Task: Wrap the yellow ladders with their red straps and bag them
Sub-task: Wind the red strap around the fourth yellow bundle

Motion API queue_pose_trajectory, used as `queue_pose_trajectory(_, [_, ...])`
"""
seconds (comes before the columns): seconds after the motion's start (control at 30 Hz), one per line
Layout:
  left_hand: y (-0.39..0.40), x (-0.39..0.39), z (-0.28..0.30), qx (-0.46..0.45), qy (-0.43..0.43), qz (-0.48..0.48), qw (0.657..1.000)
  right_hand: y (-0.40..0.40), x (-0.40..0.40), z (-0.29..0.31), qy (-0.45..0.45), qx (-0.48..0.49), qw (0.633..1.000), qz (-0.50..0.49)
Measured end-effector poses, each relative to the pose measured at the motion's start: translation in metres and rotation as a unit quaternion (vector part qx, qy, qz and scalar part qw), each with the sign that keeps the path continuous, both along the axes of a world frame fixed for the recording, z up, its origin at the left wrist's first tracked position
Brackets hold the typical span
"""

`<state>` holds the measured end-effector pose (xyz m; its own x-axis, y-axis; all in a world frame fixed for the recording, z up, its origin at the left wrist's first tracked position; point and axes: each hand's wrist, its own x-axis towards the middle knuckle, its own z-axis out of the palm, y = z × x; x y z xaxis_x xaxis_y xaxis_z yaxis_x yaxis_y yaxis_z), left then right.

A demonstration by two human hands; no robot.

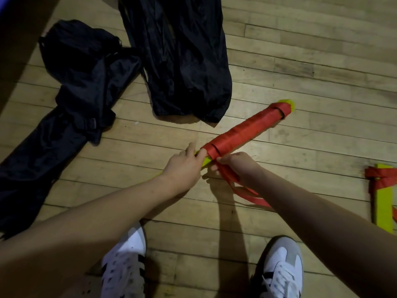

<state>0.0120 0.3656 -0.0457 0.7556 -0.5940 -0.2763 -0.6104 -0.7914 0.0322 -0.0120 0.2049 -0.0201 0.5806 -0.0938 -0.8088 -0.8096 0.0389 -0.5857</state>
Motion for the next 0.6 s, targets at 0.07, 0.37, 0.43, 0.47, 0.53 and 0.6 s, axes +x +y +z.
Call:
queue_pose_trajectory(0.07, [-0.004, 0.001, 0.002, 0.022, -0.017, 0.012, 1.000, 0.000, 0.001, 0.000, -0.004, -0.006, 1.000, 0.004])
queue_pose_trajectory(0.37, [-0.003, 0.046, 0.004, 0.072, -0.075, 0.053, 0.993, -0.006, 0.014, 0.006, -0.035, -0.007, 0.997, 0.065])
queue_pose_trajectory(0.43, [-0.002, 0.050, 0.002, 0.085, -0.104, 0.027, 0.991, -0.007, 0.017, 0.006, -0.037, -0.005, 0.997, 0.065])
queue_pose_trajectory(0.47, [0.000, 0.048, 0.000, 0.095, -0.119, 0.002, 0.988, -0.008, 0.017, 0.005, -0.036, -0.010, 0.997, 0.069])
queue_pose_trajectory(0.53, [0.004, 0.042, -0.007, 0.097, -0.147, -0.046, 0.983, -0.007, 0.018, 0.003, -0.034, -0.025, 0.996, 0.073])
queue_pose_trajectory(0.6, [0.006, 0.030, -0.011, 0.056, -0.166, -0.076, 0.982, -0.004, 0.016, 0.002, -0.028, -0.047, 0.996, 0.076])
